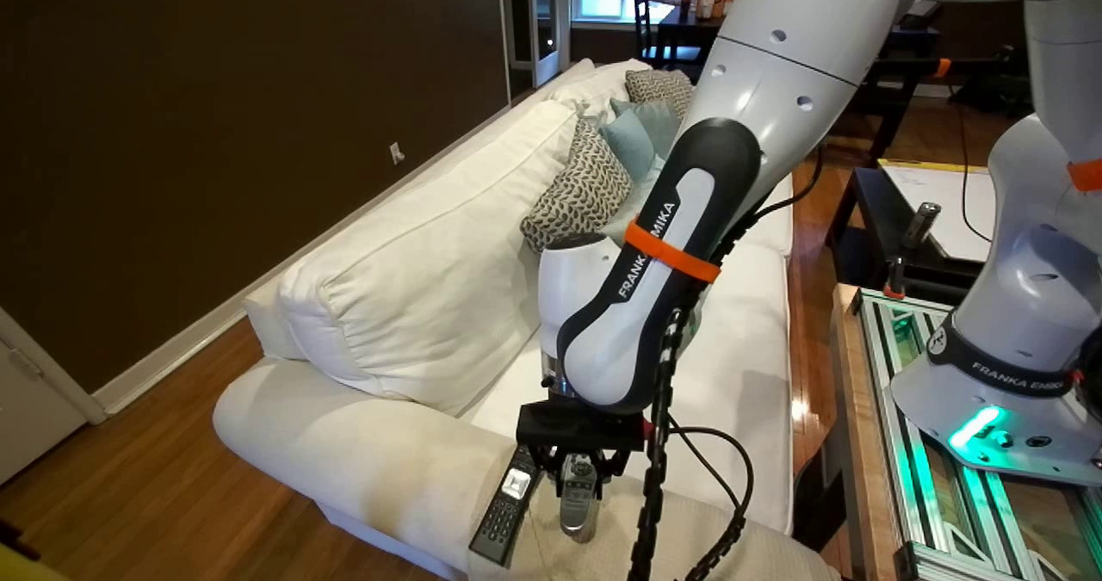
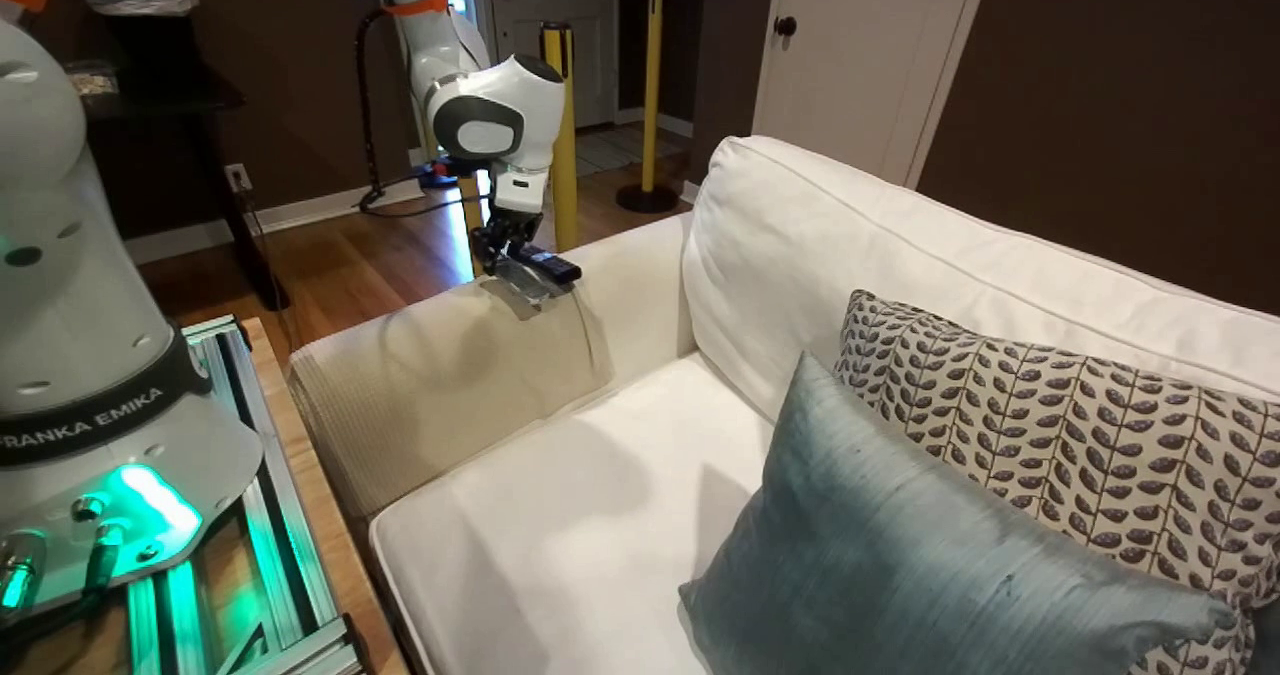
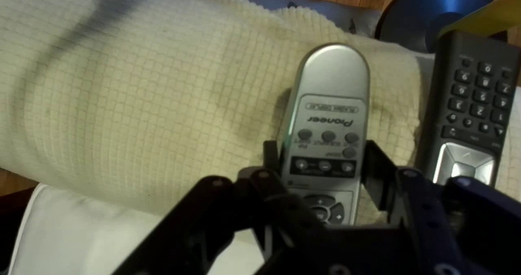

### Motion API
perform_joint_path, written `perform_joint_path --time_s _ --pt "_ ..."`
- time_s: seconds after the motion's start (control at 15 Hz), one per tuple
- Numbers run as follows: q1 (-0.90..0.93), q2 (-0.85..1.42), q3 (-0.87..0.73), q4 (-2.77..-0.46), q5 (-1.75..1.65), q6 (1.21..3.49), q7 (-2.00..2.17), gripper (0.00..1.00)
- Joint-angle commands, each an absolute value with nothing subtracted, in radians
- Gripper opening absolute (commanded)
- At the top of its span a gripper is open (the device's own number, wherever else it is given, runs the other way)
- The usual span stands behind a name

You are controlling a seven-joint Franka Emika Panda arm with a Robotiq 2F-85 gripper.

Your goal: Move the blue pillow on the left to the right and then put the grey remote on the armrest

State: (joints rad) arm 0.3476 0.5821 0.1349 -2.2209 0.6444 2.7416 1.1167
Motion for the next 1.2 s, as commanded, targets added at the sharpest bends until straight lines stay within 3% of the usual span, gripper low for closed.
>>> perform_joint_path --time_s 0.0,0.6,0.67,0.73,0.93,1.13 --pt "0.346 0.635 0.147 -2.165 0.614 2.719 1.156 0.27" --pt "0.349 0.726 0.151 -2.052 0.570 2.652 1.178 0.27" --pt "0.349 0.729 0.150 -2.045 0.566 2.644 1.181 0.65" --pt "0.346 0.730 0.151 -2.040 0.564 2.632 1.183 0.77" --pt "0.351 0.732 0.143 -2.030 0.550 2.615 1.200 0.98" --pt "0.348 0.730 0.145 -2.027 0.537 2.605 1.209 1.00"
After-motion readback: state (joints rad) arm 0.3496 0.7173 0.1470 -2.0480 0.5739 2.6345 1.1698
